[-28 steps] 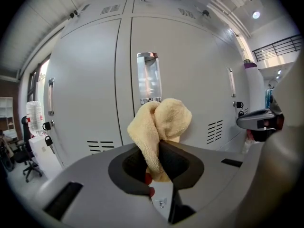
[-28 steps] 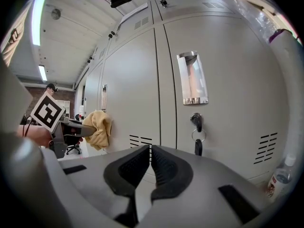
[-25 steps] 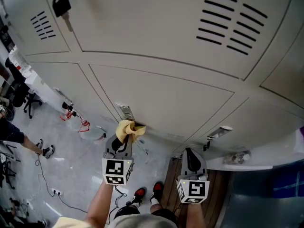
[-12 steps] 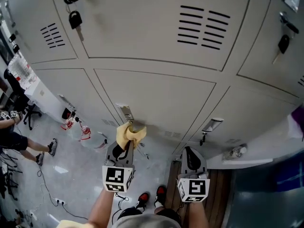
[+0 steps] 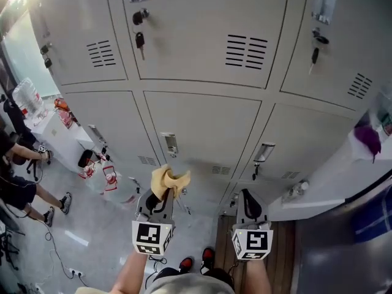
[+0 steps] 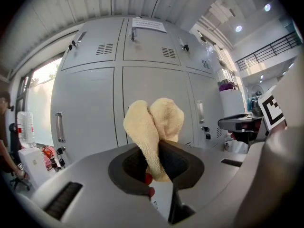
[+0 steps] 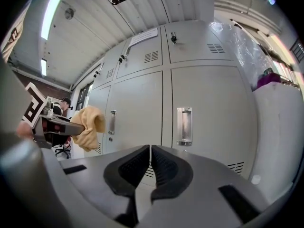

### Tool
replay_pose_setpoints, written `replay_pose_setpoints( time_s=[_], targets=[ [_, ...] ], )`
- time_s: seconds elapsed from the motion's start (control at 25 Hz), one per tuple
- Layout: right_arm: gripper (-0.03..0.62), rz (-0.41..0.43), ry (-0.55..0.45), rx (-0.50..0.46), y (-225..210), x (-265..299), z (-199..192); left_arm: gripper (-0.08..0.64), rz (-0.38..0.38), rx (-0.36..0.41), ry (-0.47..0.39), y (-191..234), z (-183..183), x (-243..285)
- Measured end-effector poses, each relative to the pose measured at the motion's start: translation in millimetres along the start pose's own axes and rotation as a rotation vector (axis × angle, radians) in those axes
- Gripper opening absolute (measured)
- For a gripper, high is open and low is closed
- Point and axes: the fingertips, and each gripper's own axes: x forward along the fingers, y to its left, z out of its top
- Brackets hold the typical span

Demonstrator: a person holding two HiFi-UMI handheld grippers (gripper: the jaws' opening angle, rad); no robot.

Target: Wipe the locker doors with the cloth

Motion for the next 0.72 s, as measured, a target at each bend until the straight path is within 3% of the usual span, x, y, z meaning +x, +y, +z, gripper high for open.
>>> replay_pose_setpoints(
  time_s=[0.4, 0.72],
  targets=[
    [0.025, -0.091, -0.022, -0.025, 36, -60, 10, 0.077, -0.071, 0.0, -0.045, 5, 3, -59],
    [0.025, -0.127, -0.003, -0.012, 71, -97, -5, 0.077, -0.1, 0.003, -0.034, 14, -16, -99]
  ],
)
